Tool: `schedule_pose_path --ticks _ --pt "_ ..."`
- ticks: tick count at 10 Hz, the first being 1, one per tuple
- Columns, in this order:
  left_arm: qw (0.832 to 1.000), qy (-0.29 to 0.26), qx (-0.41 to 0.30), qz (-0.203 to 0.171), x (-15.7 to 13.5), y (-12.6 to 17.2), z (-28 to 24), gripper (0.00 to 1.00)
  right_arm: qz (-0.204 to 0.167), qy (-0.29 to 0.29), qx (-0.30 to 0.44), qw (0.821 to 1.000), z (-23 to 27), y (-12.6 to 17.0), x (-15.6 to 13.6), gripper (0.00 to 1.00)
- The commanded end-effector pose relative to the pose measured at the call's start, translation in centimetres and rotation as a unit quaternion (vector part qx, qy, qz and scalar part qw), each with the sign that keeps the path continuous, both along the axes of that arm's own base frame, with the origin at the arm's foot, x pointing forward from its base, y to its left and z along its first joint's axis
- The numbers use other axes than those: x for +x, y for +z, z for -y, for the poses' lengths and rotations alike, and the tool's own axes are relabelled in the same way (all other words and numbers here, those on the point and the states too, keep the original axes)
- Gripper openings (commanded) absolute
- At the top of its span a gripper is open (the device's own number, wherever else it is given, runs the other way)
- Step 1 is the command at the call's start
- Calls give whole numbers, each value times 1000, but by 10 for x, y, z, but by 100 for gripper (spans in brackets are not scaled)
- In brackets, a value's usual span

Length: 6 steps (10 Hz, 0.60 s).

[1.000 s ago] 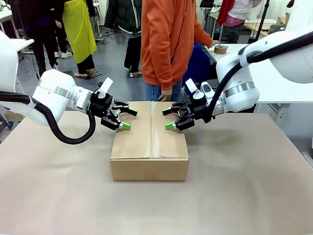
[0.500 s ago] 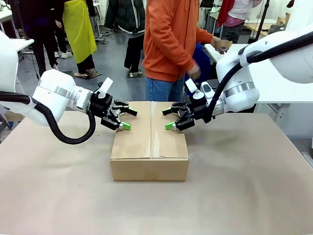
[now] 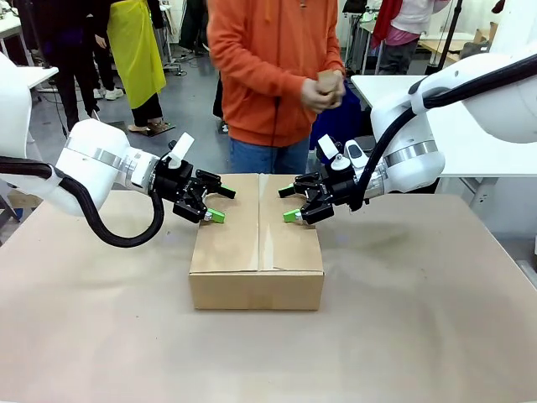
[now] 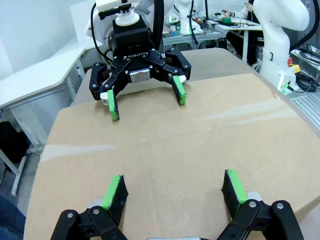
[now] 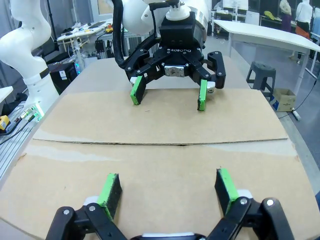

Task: Pack the gift set into the box.
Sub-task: Press and hold the closed box until the human finishes sealing it.

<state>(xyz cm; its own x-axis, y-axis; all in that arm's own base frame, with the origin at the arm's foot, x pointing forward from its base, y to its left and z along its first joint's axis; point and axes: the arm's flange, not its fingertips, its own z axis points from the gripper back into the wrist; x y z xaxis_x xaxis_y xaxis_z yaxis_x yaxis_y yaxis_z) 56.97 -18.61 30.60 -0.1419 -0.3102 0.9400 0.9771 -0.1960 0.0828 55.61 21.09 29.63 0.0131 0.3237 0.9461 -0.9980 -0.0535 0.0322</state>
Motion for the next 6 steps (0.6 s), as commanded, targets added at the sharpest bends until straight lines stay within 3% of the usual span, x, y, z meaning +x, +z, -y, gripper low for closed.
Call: schedule_pose_path --ticks 1,6 --pt "1000 -2 -1 4 -1 -1 0 100 -1 -1 -1 1000 1 -2 -1 100" --pt "1000 -2 -1 4 -1 -1 0 100 -1 -1 -1 1000 1 -2 -1 100"
